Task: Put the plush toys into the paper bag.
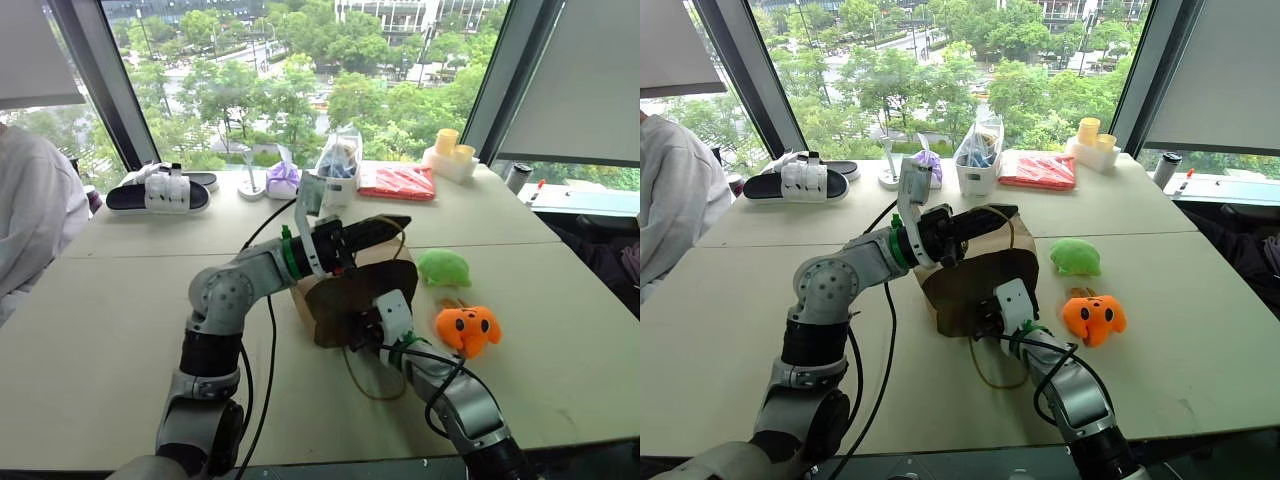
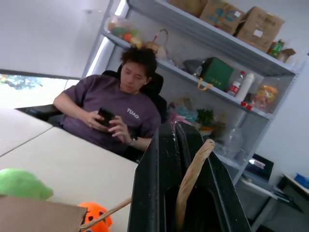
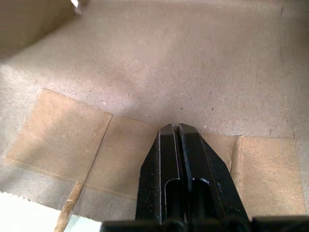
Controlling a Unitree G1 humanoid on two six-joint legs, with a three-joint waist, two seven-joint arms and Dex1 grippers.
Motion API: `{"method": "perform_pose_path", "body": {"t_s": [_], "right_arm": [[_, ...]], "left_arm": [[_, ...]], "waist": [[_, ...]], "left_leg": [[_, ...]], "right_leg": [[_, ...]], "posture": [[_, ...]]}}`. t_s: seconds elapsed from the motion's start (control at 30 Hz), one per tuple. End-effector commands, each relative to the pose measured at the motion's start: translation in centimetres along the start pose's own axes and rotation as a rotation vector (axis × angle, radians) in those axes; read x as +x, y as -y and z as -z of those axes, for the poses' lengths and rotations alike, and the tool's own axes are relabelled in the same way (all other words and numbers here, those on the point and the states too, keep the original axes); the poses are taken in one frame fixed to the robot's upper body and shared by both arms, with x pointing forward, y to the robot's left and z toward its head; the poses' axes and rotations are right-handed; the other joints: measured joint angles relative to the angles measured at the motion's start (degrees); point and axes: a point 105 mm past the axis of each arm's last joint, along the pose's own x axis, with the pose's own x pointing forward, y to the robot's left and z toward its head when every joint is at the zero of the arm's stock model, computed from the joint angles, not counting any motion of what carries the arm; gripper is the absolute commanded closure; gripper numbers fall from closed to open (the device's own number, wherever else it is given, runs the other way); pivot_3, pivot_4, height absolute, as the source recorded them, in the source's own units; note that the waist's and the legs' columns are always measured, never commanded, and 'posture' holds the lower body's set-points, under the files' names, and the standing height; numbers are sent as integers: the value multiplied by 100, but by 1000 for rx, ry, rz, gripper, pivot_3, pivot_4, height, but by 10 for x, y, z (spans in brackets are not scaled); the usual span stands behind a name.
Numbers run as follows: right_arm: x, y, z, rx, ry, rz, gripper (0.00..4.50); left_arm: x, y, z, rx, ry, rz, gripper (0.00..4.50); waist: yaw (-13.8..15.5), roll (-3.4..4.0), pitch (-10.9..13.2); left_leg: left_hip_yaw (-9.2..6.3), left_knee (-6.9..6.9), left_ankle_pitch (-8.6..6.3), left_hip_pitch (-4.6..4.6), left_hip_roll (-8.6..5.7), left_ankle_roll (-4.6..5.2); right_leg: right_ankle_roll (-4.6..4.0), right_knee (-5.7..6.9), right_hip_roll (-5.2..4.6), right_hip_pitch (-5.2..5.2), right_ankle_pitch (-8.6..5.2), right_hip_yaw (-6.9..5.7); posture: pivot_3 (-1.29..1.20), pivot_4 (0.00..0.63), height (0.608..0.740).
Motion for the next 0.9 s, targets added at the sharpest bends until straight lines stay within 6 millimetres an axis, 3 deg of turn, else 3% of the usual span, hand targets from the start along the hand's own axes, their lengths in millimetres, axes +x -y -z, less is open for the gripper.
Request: {"method": "perform_pose_path", "body": {"t_s": [0.03,0.33,0.5,0.67,0.9], "right_arm": [[0,-5,14,17,-50,-14,4500],[-5,-5,14,27,-40,-16,4500],[-8,-1,-15,82,70,-10,4500],[-33,-6,-50,147,231,-74,4500],[-76,-18,-65,274,309,-187,4500]], "left_arm": [[5,15,-17,22,52,66,4470],[-1,-8,-8,44,25,-40,4470],[-8,-37,-1,63,20,-182,4470],[-8,-46,1,58,25,-197,4470],[-4,-50,5,59,36,-195,4470]], "waist": [[0,0,0],[6,-1,-1],[12,-1,-1],[15,-1,0],[18,-1,0]], "left_leg": [[0,-1,0,0,0,0],[1,-1,1,0,0,-2],[1,-2,1,0,0,-2],[-1,-6,1,-8,-1,-2],[-6,-21,-3,-7,-1,4]], "right_leg": [[0,0,0,0,0,0],[0,-1,1,1,0,0],[0,-1,1,1,0,0],[-1,-1,0,-11,0,1],[0,-8,0,-10,0,1]], "posture": [[0,150,740],[0,150,740],[0,150,740],[0,150,740],[0,150,740]]}}
